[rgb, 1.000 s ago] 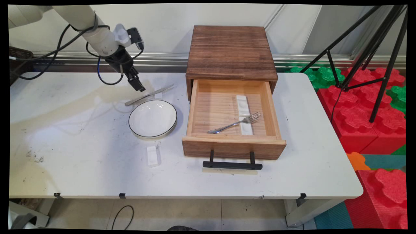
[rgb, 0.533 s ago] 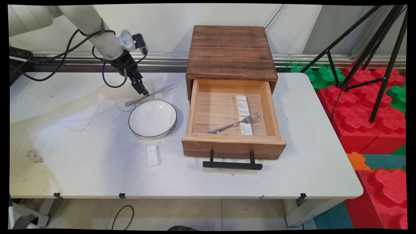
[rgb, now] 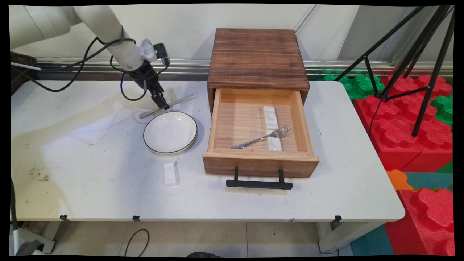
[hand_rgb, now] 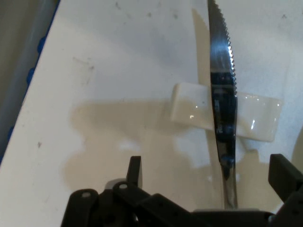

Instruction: Pick up the knife from the left of the white plate

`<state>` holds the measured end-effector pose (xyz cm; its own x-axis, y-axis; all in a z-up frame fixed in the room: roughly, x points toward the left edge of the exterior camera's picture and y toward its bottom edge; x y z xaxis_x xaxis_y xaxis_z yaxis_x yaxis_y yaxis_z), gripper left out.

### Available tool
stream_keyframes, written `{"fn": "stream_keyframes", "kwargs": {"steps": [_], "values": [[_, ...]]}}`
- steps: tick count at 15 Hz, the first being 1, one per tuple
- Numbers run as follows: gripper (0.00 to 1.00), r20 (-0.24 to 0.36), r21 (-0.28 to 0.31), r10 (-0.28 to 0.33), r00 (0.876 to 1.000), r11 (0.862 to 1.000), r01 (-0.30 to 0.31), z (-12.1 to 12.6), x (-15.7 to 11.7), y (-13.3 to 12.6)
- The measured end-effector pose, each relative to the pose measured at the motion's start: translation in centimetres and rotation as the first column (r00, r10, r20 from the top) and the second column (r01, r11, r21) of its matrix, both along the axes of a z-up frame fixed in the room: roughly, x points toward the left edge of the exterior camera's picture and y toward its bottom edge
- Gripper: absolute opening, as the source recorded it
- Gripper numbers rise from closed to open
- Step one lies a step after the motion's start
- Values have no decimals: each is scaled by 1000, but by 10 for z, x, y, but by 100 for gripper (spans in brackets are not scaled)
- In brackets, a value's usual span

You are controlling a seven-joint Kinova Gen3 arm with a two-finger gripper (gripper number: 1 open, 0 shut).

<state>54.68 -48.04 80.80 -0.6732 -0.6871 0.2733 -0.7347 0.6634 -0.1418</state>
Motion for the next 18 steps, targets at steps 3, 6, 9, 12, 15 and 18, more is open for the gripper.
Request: {"fn": "stream_keyframes", "kwargs": {"steps": [3, 6, 9, 12, 15, 18], "values": [[100, -3, 10, -2, 1000, 1000, 3, -5, 1, -2], [100, -5, 21, -6, 1000, 1000, 6, -8, 3, -3], [100, -6, 27, -8, 1000, 1000, 9, -9, 5, -1], [100, -7, 30, -9, 1000, 1000, 9, -9, 7, 0], [0, -9, 32, -10, 1000, 999, 11, -8, 7, 0], [0, -12, 37, -14, 1000, 999, 15, -9, 6, 0]]}}
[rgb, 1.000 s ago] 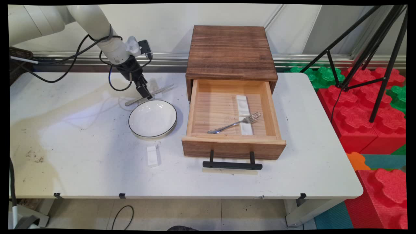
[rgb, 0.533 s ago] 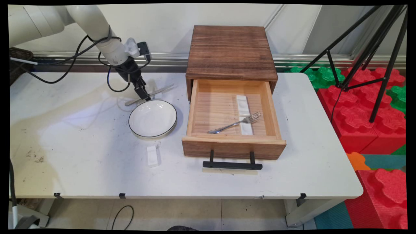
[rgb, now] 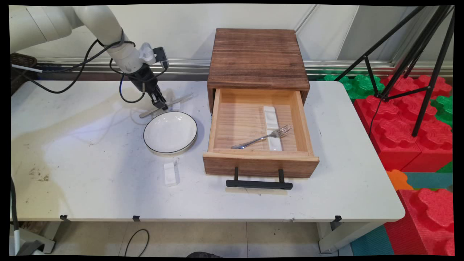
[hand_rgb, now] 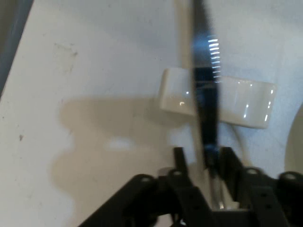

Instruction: Pick up the knife from the left of the white plate, then place the picked object into the drawer

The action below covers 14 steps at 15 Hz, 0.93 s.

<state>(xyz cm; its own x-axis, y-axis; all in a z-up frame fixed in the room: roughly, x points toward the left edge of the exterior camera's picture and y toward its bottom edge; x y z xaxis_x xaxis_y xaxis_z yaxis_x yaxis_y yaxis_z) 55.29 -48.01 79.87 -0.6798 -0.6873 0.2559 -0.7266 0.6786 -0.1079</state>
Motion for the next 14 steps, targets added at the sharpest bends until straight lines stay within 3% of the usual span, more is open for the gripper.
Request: {"fn": "stream_keyframes", "kwargs": {"steps": [6, 14], "values": [[0, -7, 9, -1, 1000, 1000, 1, -1, -1, 1], [0, -5, -18, 71, 997, 997, -71, 8, 2, 7]]}}
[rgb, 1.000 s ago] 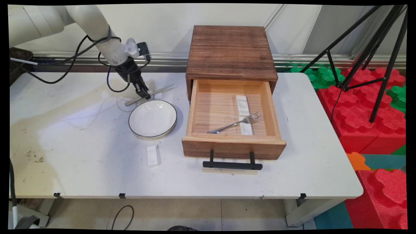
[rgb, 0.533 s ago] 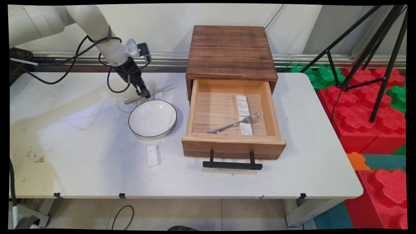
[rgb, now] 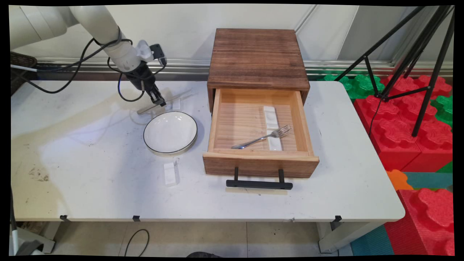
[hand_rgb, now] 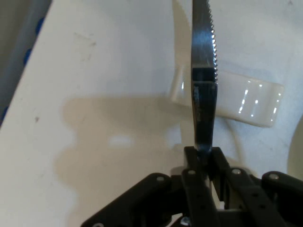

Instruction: Place the picked object into the drawer

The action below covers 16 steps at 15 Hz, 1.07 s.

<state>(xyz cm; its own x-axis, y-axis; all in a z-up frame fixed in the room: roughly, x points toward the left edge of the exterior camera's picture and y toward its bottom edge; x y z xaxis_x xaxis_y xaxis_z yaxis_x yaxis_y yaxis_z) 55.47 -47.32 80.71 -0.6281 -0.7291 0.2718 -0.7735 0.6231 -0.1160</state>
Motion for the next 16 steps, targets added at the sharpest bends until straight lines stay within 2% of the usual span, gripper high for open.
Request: {"fn": "stream_keyframes", "kwargs": {"steps": [7, 10, 16], "values": [[0, -4, -54, 97, 995, 994, -97, 25, 2, 9], [0, -7, -88, 143, 990, 986, -143, 45, 2, 15], [0, -3, -150, 189, 982, 971, -187, 87, -3, 28]]}}
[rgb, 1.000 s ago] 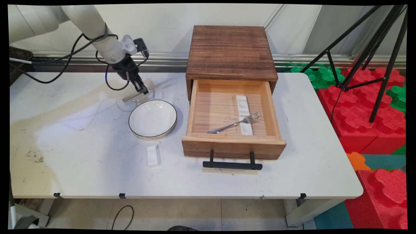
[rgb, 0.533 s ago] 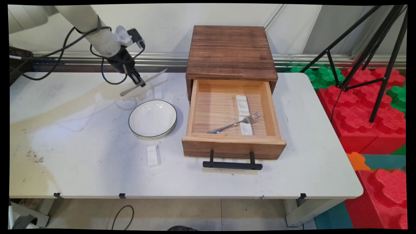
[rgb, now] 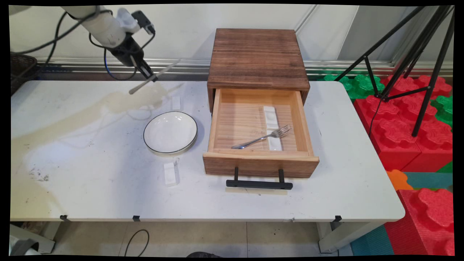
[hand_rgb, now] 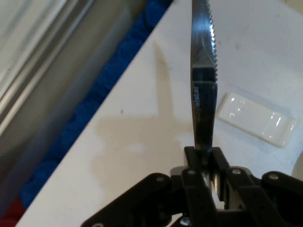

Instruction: Place the picked object into the drawer

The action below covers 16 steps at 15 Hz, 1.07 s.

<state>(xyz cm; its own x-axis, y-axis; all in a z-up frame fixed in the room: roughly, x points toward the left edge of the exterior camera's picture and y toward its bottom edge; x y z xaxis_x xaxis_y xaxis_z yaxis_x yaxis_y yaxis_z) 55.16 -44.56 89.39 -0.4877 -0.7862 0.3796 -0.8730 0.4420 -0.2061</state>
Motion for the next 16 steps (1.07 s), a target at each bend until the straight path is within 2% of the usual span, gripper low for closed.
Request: {"fn": "stream_keyframes", "kwargs": {"steps": [6, 16], "values": [[0, 23, -67, 10, 1000, 998, -8, 46, -20, 14], [0, 34, -164, -10, 999, 986, 15, 97, -73, 35]]}}
